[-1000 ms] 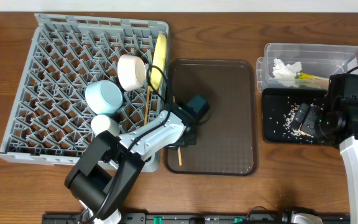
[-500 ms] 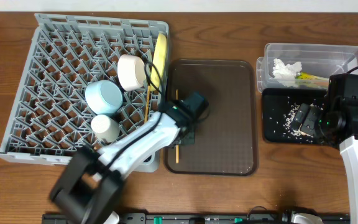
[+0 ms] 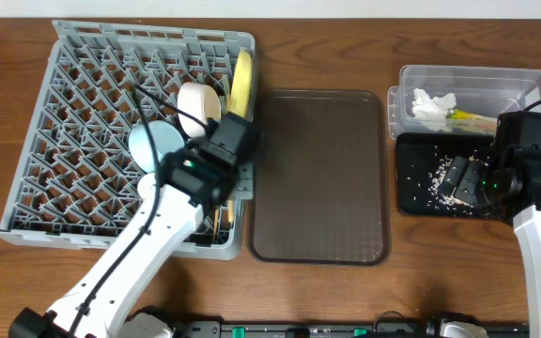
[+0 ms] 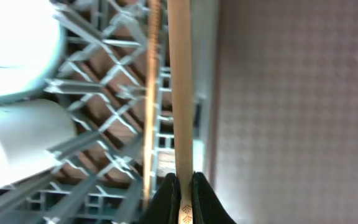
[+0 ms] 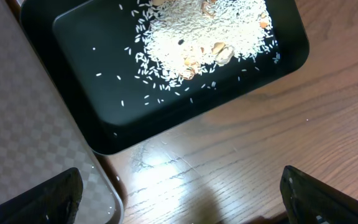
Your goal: Sort waste into correct bins and load items into the dishwasher
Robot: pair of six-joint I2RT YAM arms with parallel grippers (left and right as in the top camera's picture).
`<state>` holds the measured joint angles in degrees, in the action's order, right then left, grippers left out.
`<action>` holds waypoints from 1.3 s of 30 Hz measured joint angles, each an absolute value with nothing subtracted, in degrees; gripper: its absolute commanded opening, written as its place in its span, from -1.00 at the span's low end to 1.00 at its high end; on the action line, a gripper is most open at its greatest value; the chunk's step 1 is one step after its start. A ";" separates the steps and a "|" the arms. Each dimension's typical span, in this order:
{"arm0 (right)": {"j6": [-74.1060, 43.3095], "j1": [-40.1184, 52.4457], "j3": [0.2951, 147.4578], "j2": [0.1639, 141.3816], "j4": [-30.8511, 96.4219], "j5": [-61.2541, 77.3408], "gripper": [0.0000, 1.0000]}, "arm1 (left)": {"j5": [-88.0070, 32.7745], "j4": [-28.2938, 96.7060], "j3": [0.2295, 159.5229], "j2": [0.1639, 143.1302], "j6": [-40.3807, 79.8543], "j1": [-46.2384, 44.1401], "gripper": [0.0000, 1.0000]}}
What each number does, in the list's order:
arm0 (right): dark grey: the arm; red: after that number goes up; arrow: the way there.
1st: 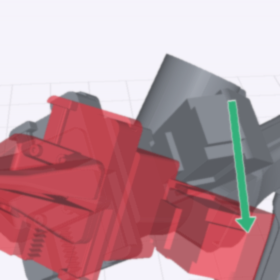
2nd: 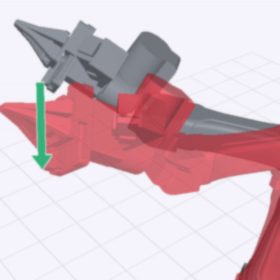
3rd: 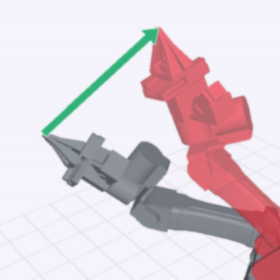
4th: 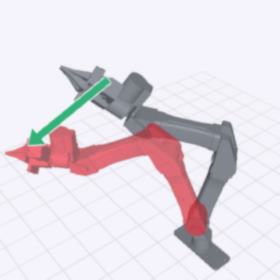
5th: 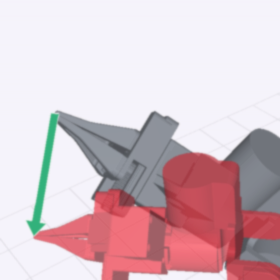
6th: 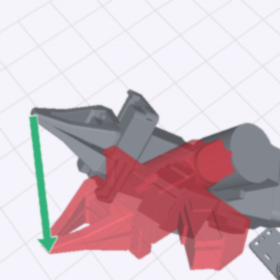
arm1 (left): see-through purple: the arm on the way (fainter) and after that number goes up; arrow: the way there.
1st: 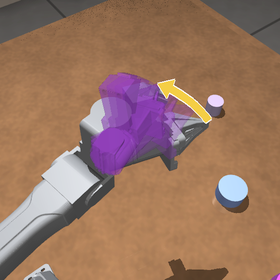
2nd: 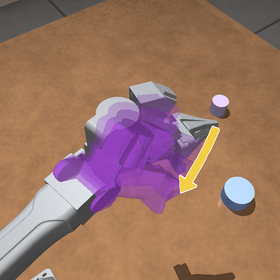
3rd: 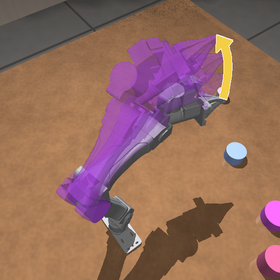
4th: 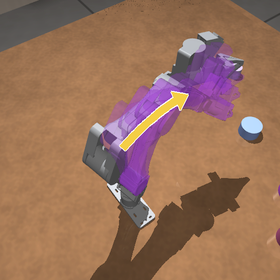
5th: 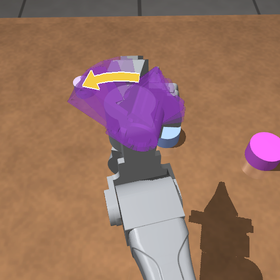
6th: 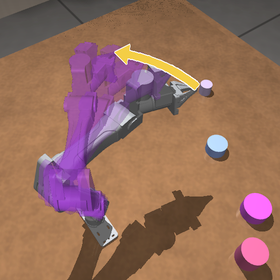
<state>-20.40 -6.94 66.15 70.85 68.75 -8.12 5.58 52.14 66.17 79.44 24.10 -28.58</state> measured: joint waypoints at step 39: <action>-7.99 4.86 66.26 73.28 50.63 9.45 0.98 | 1.37 52.10 66.17 71.50 17.17 -19.40 0.72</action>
